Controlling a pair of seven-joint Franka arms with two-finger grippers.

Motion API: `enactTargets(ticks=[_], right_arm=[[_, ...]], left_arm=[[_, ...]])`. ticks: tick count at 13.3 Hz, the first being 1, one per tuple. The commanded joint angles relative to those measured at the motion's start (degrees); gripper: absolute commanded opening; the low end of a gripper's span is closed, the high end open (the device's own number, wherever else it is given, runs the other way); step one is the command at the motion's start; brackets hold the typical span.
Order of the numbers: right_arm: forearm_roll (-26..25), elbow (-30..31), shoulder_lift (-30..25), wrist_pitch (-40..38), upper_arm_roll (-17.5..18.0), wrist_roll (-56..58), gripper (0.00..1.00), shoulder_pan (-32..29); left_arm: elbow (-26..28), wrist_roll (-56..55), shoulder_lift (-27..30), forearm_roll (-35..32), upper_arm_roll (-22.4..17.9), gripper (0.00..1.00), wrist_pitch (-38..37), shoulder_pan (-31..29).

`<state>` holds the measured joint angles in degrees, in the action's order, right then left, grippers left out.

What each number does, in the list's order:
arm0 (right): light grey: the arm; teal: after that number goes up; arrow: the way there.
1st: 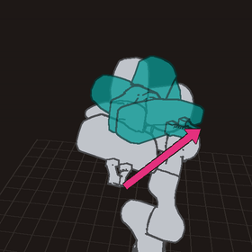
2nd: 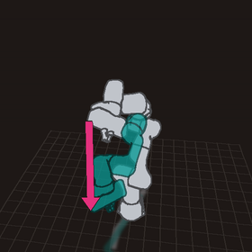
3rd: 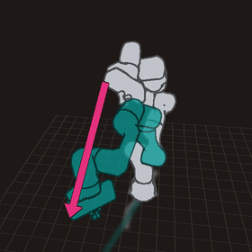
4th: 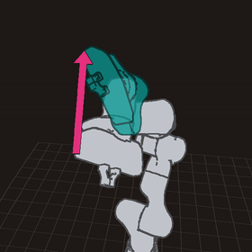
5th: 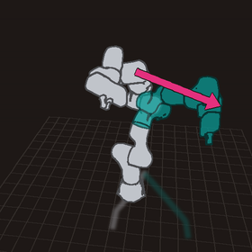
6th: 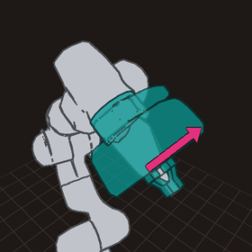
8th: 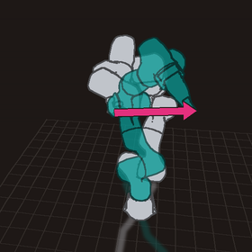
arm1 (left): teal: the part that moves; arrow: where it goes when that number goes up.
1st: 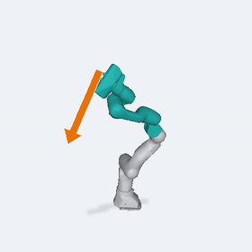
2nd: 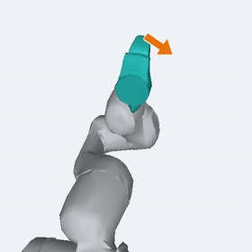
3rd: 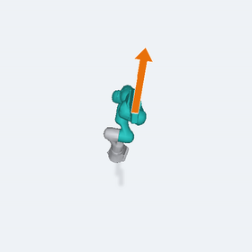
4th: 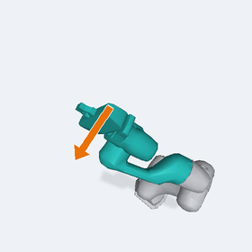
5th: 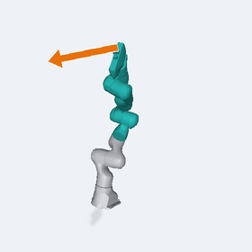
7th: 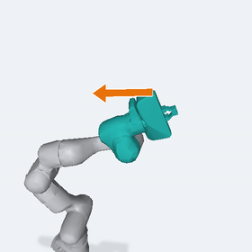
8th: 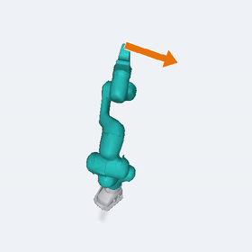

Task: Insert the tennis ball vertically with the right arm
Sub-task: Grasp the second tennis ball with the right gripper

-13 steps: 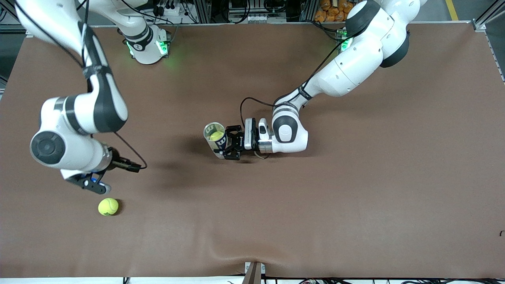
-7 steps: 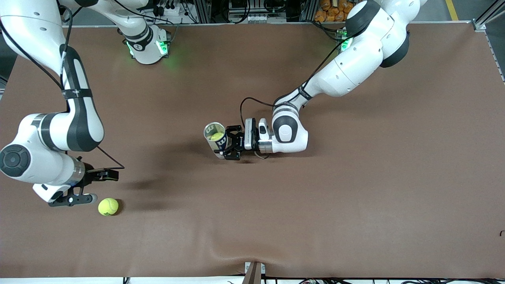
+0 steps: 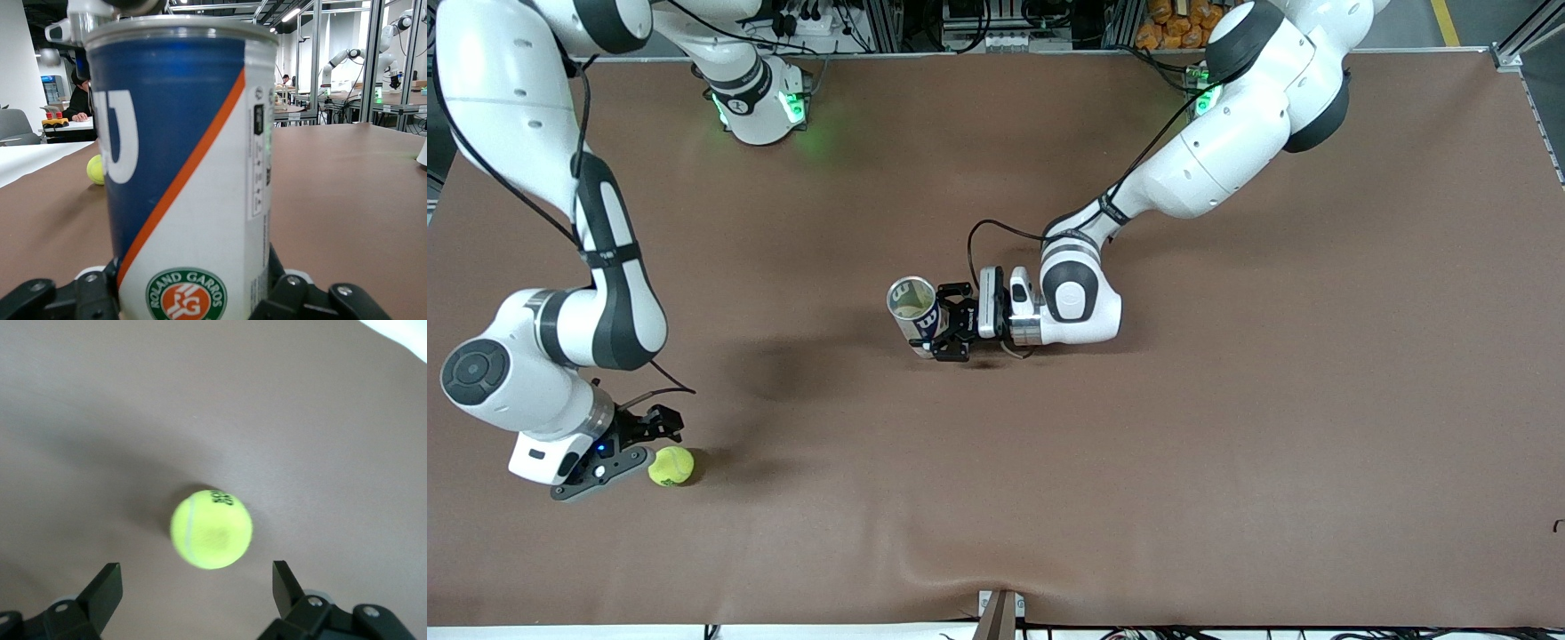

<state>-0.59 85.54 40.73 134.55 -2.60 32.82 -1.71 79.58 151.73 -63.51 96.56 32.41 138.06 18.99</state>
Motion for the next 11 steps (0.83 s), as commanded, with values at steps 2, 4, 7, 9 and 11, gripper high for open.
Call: enactTargets(ticks=[2,4,7,9,11], right_arm=[[0.14,-3.89,4.96,5.62,1.55,5.59,1.00,-2.33],[3.38,-3.80,6.45,6.77,1.63,5.59,1.00,-2.42],[12.44,-3.71,7.60,6.69,1.55,7.42,1.00,-2.51],[12.54,-3.71,8.31,6.77,1.55,7.87,1.00,-2.77],[12.71,-3.62,8.31,6.77,1.55,7.96,1.00,-2.77]], left_arm=[[-0.65,2.34,-0.92,1.70,0.02,0.76,0.10,0.35],[-0.65,2.34,-0.92,1.70,0.02,0.75,0.10,0.35],[-0.65,2.34,-0.92,1.71,0.02,0.75,0.10,0.35],[-0.65,2.34,-0.92,1.70,0.02,0.74,0.10,0.35],[-0.65,2.34,-0.92,1.70,0.02,0.74,0.10,0.35]])
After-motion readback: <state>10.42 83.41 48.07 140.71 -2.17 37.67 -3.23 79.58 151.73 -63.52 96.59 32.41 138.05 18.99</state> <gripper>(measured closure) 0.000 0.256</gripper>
